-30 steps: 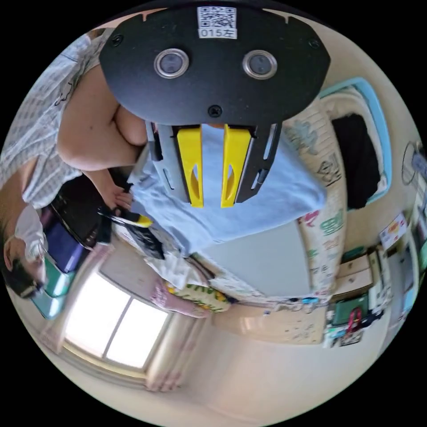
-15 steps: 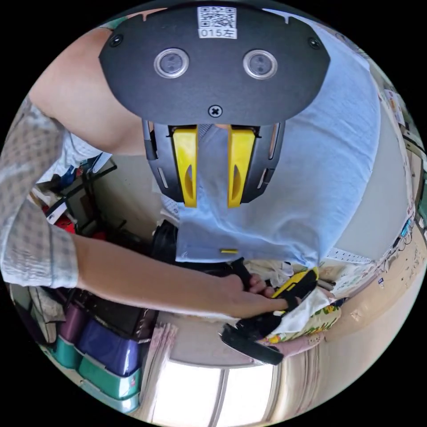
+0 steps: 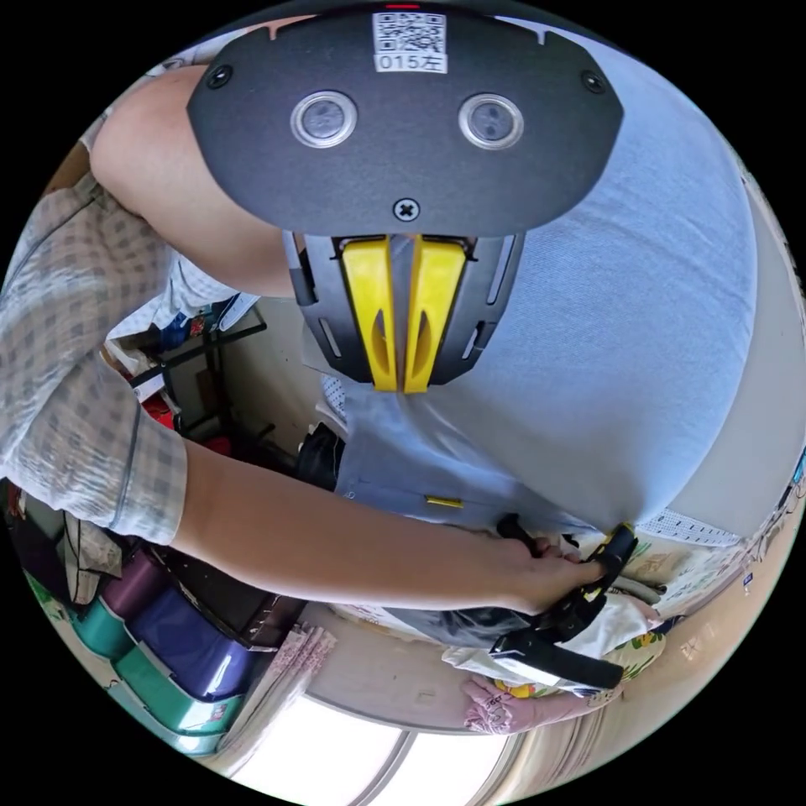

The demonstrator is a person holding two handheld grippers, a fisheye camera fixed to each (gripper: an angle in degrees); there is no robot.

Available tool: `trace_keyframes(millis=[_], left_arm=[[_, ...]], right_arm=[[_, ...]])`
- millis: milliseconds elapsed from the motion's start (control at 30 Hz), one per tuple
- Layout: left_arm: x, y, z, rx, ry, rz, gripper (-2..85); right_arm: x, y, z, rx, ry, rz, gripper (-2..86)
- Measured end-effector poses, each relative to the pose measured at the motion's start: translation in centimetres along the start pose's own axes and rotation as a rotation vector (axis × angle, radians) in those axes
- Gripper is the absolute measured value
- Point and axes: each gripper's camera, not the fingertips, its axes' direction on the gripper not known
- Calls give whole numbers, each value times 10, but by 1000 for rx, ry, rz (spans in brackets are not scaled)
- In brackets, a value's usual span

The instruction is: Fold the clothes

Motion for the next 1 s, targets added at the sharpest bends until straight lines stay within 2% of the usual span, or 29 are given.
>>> trace_keyframes(millis=[133, 200, 300, 433, 500, 667, 800, 1000], left_arm=[[-8, -6, 3, -2, 39, -32, 4], [-10, -9, 5, 0, 56, -41, 7], [-13, -12, 4, 15, 90, -54, 12], [-24, -14, -22, 84, 76, -76, 23], [-39, -29, -52, 150, -14, -112, 45], [-82, -93, -76, 205, -213, -215, 105], [-118, -155, -46, 163, -354, -298, 131], [-152, -199, 12, 54, -351, -370, 112]], right_arm=[[-8, 35, -69, 142, -68, -44, 49], [-27, 93, -134, 268, -88, -114, 58], [-43, 186, -196, 349, -36, -132, 80], [-49, 291, -230, 328, 36, -93, 61], [-55, 331, -232, 287, 56, -70, 66], [-59, 335, -201, 172, 83, 5, 105], [-81, 334, -214, 224, 188, 9, 52], [-88, 326, -241, 271, 82, 17, 38]])
